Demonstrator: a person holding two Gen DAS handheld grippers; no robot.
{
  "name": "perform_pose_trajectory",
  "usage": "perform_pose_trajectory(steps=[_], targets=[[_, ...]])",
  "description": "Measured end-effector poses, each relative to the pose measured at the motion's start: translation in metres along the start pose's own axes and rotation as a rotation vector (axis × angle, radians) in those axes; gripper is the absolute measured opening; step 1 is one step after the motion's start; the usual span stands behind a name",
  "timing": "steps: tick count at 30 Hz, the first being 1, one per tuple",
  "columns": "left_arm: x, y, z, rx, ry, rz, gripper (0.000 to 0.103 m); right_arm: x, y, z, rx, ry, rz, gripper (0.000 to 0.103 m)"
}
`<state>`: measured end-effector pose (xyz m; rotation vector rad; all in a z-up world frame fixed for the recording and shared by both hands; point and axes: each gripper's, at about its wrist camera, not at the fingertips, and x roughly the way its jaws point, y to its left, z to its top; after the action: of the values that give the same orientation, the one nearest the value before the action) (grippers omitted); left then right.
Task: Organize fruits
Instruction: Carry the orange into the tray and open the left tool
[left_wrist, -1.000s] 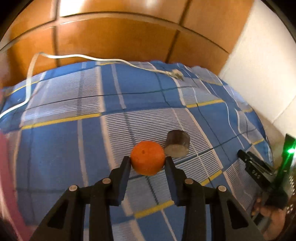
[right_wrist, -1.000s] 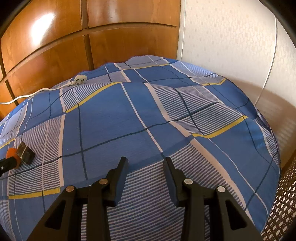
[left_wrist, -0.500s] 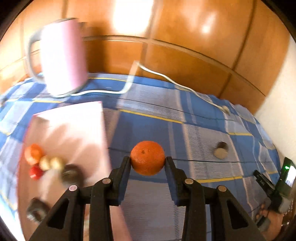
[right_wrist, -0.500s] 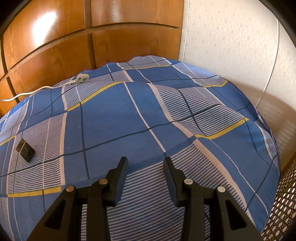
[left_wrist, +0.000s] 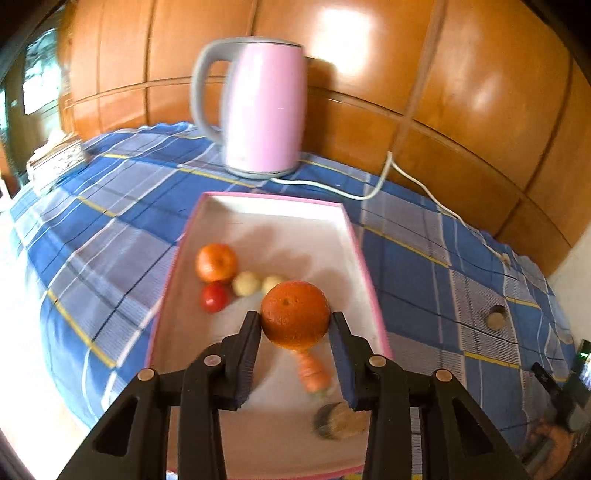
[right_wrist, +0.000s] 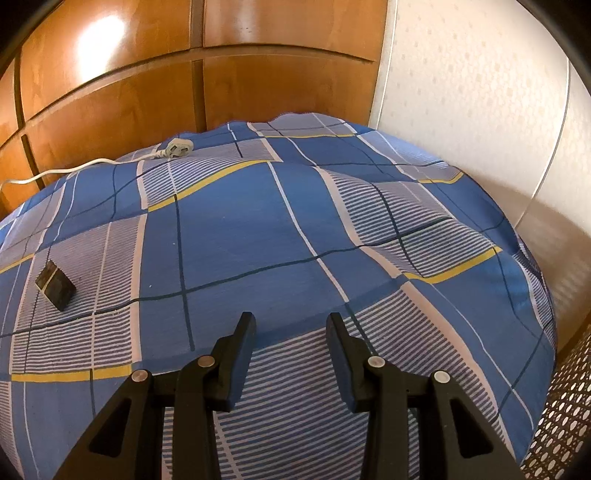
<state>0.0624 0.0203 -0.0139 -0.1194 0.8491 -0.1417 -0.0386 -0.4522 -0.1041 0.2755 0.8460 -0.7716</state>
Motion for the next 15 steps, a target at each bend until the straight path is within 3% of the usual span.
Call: perform_pose_trajectory(steps=[15], targets=[[-0.011,0.052,-0.027,-0.141,0.012,0.023,0.039,0.000,0.005,0.000,-0.035,0.000,-0.024,0.040]])
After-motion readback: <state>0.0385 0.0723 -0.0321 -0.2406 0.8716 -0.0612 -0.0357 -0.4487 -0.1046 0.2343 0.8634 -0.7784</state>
